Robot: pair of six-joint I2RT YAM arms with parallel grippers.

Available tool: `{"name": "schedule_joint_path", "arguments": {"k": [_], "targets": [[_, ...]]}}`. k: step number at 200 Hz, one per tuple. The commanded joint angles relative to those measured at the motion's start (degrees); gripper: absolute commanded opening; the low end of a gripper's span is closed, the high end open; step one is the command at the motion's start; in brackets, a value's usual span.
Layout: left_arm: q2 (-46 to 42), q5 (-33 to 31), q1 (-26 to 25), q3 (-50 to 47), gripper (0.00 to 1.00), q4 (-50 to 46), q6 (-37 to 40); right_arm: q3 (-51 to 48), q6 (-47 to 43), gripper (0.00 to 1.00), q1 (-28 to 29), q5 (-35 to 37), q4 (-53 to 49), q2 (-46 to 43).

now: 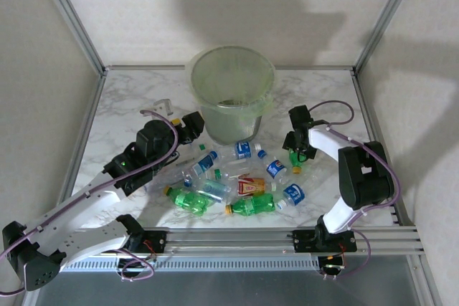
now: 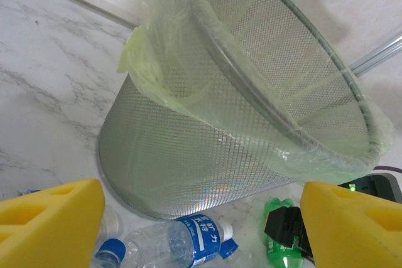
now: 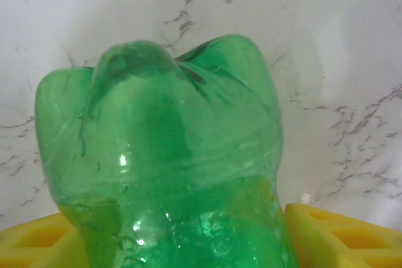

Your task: Put the plastic bottles in the bin

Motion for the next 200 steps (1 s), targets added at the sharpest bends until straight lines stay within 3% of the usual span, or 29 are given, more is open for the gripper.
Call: {"name": "schedule_joint_path", "arguments": {"k": [1,95,147,200], "targets": [[0.61,0.01,-0.26,0.98,0.81,-1.13,-0.02,-0.93,0.16,0.66,-0.49,0.74,0.29,-1.35],[2.39,-0.14,-0.2,4.45,0.82,-1.88,0.68,2.47,0.95,0.62,-0.5,1.2,-3.03,-16.44],[3.35,0.6,-0.13,5.3,0.82,-1.53,-0.26,18.92,0.73,0.62,0.26,-1.41,-8.08,-24.16],[3.34,0.63,-0.03,5.74,0.82,-1.99,-0.71,41.99,-0.44,0.61,7.74,-4.09,-9.2,-15.94]]}}
